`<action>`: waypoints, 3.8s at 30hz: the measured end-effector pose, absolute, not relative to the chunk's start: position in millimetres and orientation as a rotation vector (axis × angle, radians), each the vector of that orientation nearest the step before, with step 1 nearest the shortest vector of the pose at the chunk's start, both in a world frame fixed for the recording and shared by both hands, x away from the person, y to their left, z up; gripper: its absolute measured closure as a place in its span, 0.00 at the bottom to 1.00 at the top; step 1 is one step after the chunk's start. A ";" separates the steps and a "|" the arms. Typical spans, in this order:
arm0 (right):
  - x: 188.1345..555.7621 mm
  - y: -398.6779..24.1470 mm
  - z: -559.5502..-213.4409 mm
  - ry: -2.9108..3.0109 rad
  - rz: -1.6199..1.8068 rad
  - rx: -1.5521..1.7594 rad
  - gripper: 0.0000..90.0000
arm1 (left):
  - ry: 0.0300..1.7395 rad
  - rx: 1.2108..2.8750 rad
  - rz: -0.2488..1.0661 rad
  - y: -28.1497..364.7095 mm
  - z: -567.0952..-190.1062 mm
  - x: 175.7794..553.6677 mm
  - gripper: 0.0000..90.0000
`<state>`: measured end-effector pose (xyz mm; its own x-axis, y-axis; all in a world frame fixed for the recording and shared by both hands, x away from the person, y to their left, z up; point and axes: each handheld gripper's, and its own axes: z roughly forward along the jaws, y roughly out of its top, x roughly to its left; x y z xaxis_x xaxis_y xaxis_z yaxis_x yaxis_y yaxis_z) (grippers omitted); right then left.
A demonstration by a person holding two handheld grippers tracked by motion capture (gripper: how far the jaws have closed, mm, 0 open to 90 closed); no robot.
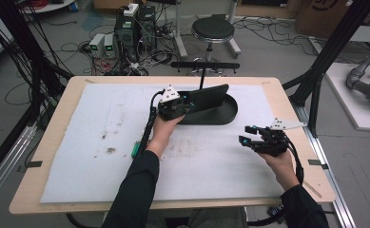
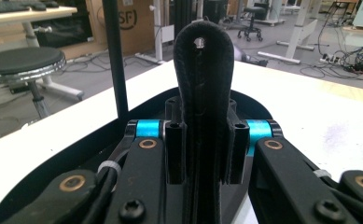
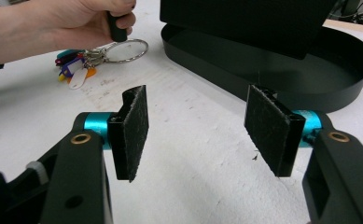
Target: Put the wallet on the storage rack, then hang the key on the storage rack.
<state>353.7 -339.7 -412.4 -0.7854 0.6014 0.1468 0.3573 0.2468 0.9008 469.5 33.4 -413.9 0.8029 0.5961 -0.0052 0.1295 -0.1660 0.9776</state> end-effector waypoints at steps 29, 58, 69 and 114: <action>353.0 -343.9 -411.8 2.269 1.549 0.917 0.45 | 0.610 1.913 0.513 43.7 -432.3 485.3 0.77; 354.0 -345.7 -411.9 2.260 1.556 0.923 0.45 | 0.805 2.016 0.677 47.8 -419.4 474.4 0.31; 354.4 -346.0 -411.6 2.245 1.555 0.928 0.45 | 0.800 1.877 0.744 80.9 -399.3 430.2 0.32; 349.1 -354.1 -407.7 2.168 1.515 1.006 0.41 | 0.947 1.669 0.613 204.9 -397.7 335.1 0.30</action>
